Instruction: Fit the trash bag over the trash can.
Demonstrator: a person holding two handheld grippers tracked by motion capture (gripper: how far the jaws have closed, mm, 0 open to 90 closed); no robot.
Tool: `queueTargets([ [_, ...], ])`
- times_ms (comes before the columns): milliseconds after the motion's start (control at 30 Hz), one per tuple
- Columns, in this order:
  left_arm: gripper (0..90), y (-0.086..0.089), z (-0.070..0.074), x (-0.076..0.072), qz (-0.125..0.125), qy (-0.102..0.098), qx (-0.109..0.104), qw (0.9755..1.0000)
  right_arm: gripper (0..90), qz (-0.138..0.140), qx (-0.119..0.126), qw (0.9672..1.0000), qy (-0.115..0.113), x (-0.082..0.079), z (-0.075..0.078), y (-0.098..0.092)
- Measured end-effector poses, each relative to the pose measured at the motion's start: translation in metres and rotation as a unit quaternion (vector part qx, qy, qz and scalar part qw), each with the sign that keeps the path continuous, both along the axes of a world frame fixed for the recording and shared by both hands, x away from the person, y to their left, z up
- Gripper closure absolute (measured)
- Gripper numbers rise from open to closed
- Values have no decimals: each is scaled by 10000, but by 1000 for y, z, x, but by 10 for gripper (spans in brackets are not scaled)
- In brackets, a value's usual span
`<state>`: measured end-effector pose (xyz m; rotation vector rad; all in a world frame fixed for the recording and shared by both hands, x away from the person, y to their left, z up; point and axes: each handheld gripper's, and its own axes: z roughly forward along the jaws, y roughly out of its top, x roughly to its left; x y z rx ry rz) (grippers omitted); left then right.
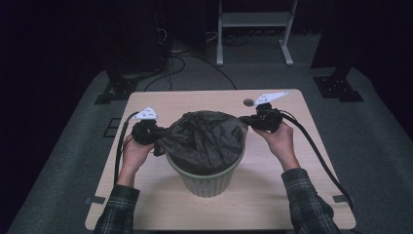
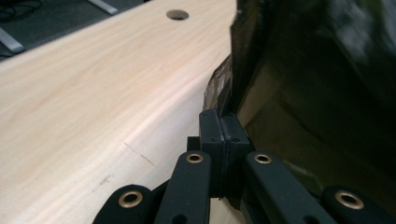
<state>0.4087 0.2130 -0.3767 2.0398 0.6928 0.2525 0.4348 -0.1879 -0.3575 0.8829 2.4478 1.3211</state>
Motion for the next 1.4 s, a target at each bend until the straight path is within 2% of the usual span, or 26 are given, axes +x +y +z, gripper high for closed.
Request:
queueTargets([
  [67,896,2,-3,-2,-72,6,-207,9998,898,-10,-22,10000,-31,-2,-1,-1],
  [100,896,2,-3,-2,-72,6,-207,9998,898,-10,-22,10000,-31,-2,-1,-1],
  [133,896,5,-3,-3,-109,-5,-401,9991,798,-98,187,9996,-172,-5,5,-7],
  [167,896,5,-3,-3,-109,-5,-401,9991,798,-98,187,9996,-172,-5,5,-7],
  [200,896,7,-1,-5,-121,-29,-524,9986,718,-118,327,9991,-248,-9,13,-13],
  [267,896,8,3,-8,-144,-87,-601,9981,697,-97,454,9982,-370,-15,23,-20],
  [367,896,10,8,-11,-157,-163,-632,9977,619,-70,668,9962,-557,-28,40,-30],
  [400,896,10,8,-11,-157,-163,-632,9977,619,-70,668,9962,-557,-28,40,-30],
  [467,895,12,11,-13,-151,-209,-680,9974,565,33,900,9931,-749,-43,56,-35],
  [500,896,13,12,-14,-156,-210,-697,9972,543,62,958,9920,-819,-46,59,-36],
  [600,896,13,13,-16,-192,-238,-733,9968,469,339,1246,9881,-831,-56,69,-31],
  [667,896,12,15,-17,-226,-254,-745,9966,436,503,1185,9880,-857,-58,73,-21],
  [733,895,11,16,-18,-261,-275,-733,9966,418,581,1006,9896,-847,-55,73,-7],
  [767,895,11,16,-18,-261,-275,-733,9966,418,581,1006,9896,-847,-55,73,-7],
  [800,895,11,17,-20,-265,-284,-755,9964,420,650,885,9908,-794,-48,69,6],
  [900,895,12,18,-21,-302,-296,-793,9960,448,748,864,9910,-699,-39,63,19],
  [1033,896,14,20,-23,-355,-312,-847,9953,457,834,688,9919,-665,-33,56,33],
  [1067,895,15,21,-24,-363,-323,-854,9952,454,861,673,9915,-709,-34,55,36],
  [1167,886,16,23,-26,-372,-338,-878,9949,423,982,852,9887,-746,-38,61,42],
  [1200,865,16,23,-26,-373,-351,-856,9950,406,1045,878,9877,-761,-40,63,44],
  [1233,805,16,23,-26,-373,-351,-856,9950,406,1045,878,9877,-761,-40,63,44],
  [1267,709,18,25,-26,-249,-417,-689,9964,391,1134,824,9874,-737,-41,69,51],
  [1367,607,22,26,-27,-211,-484,-676,9963,367,1255,755,9864,-746,-41,75,62],
  [1400,579,29,30,-28,-109,-580,-709,9957,360,1325,698,9861,-713,-40,76,66],
])
